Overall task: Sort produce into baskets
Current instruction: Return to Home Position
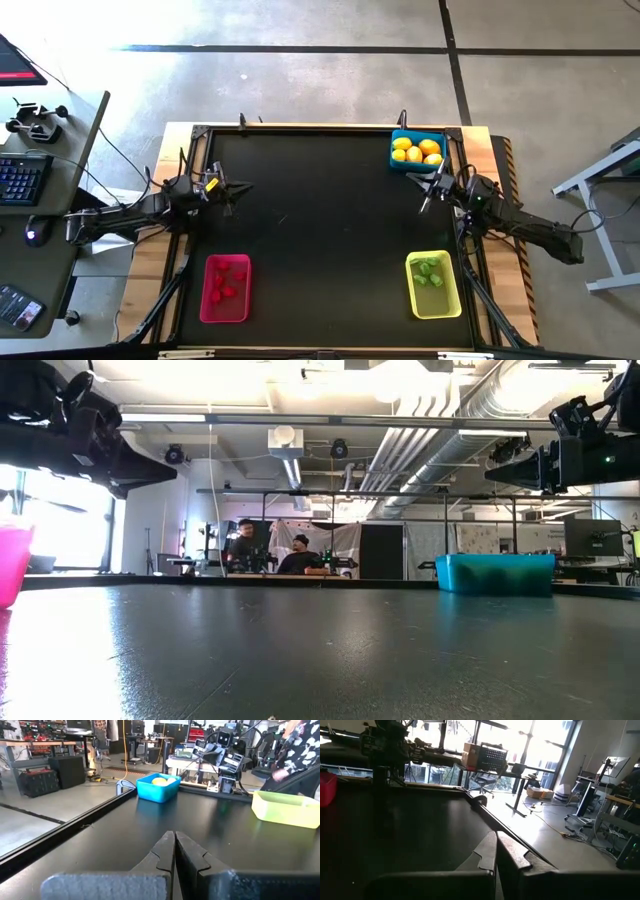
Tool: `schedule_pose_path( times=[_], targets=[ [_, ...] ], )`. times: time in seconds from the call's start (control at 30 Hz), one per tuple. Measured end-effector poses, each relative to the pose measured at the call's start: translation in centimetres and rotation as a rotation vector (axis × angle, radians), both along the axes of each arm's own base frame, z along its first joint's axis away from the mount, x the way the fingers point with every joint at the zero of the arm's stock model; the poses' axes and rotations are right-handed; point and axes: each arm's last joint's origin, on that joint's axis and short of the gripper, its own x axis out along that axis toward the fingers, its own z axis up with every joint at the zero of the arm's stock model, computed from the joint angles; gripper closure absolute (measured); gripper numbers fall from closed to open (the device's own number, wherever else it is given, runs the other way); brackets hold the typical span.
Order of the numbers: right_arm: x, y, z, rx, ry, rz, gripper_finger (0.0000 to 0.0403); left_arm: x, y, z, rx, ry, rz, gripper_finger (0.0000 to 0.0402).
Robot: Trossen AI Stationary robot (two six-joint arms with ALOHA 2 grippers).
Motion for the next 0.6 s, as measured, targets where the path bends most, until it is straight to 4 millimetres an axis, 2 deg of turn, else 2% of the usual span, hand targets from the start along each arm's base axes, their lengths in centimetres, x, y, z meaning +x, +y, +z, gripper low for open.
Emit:
schedule_pose_path(
  times=[0.6],
  targets=[
    [0.0, 0.0, 0.0, 0.0, 0.0, 0.0, 0.0402, 0.0, 0.0, -0.01, 0.014, 0.005, -0.001, 0.0401]
  ],
)
